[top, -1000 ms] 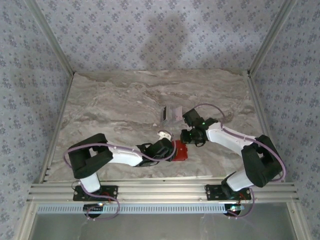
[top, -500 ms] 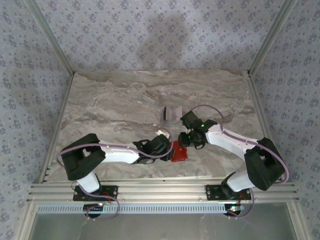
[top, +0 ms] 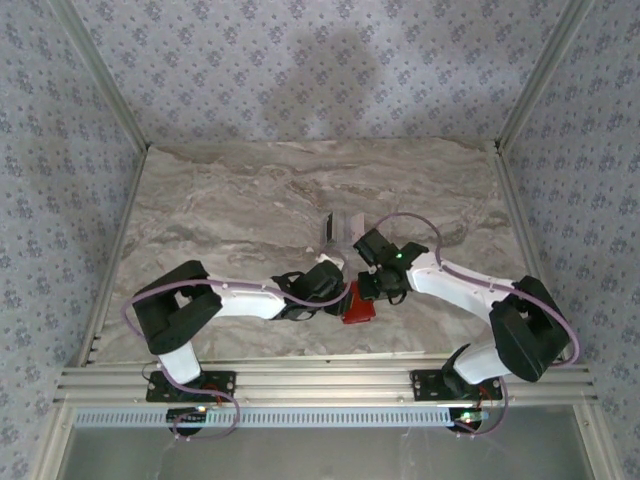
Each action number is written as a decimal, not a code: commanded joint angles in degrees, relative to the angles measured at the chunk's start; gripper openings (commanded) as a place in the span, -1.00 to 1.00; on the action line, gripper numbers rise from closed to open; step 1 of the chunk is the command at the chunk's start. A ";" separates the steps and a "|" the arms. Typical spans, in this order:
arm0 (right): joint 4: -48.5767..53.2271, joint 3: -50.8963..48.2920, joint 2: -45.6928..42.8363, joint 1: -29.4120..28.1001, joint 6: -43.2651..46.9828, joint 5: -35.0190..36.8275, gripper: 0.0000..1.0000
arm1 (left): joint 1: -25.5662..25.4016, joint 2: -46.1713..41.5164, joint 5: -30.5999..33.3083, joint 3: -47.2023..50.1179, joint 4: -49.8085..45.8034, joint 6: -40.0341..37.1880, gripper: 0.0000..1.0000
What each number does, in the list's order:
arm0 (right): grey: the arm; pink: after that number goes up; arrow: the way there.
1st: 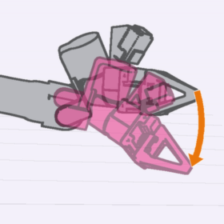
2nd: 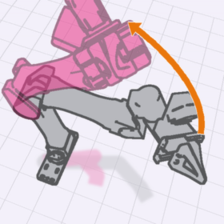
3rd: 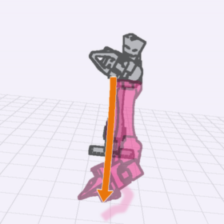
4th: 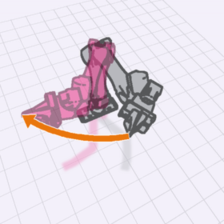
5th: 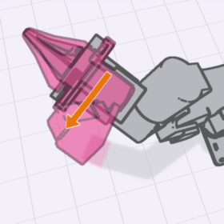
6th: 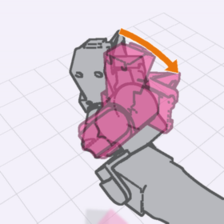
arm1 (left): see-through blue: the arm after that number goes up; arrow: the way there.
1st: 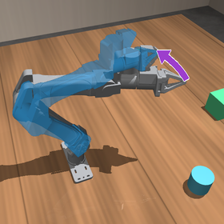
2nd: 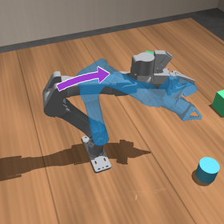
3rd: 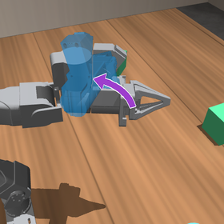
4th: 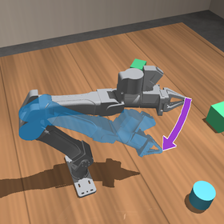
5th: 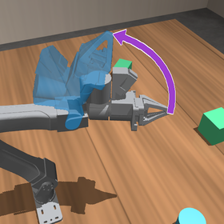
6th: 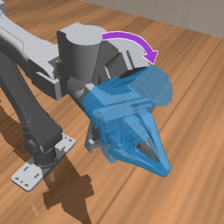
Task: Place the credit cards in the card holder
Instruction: Close the button on the card holder.
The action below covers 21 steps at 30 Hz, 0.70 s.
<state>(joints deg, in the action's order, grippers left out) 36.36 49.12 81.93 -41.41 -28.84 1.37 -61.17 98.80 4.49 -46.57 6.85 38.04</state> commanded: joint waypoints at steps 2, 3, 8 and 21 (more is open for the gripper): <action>2.48 1.60 1.12 -0.47 0.37 1.80 -0.33 | 0.17 2.59 0.29 -0.54 -1.05 -0.54 -0.02; 2.61 1.56 1.02 -0.51 0.39 1.76 -0.36 | 0.15 2.77 0.45 -0.46 -1.05 -0.53 -0.02; 2.67 1.52 0.16 -0.49 0.34 1.50 -0.47 | 0.08 3.62 0.70 -0.53 -1.14 -0.46 -0.02; 2.29 1.45 -0.30 -0.07 0.75 -0.83 -0.92 | 0.12 3.94 0.80 -0.37 -0.96 -0.45 -0.03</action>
<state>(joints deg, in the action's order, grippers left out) 37.54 49.15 82.21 -41.56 -28.84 1.08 -61.17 99.77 5.34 -47.00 7.57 38.00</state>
